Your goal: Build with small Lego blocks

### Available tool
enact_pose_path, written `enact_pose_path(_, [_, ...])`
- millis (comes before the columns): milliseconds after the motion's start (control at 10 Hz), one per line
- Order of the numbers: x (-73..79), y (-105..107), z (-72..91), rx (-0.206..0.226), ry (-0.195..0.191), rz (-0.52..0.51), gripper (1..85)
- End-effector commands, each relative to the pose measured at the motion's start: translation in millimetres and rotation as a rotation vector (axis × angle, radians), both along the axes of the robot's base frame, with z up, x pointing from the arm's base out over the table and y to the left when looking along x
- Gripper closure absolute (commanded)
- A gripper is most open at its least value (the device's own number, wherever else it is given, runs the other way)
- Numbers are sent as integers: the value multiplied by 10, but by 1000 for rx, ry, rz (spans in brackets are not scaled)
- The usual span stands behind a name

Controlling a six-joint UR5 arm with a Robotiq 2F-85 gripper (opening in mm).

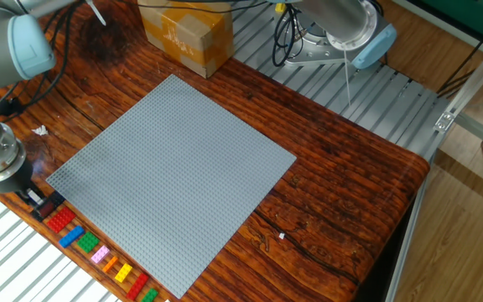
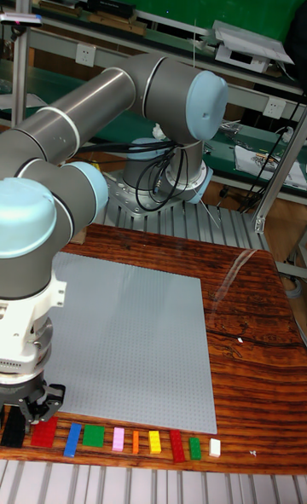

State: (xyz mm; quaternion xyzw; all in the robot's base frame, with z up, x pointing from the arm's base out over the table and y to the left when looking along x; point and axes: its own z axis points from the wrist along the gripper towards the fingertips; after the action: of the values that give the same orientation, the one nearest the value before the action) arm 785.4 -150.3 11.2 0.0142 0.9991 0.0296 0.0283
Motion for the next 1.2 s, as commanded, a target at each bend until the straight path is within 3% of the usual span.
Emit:
enact_pose_path(0, [54, 56, 15, 24, -16, -30, 433])
enact_pose_path(600, [26, -19, -60, -16, -4, -1, 433])
enact_pose_path(1100, [-15, -18, -106, -13, -9, 5, 433])
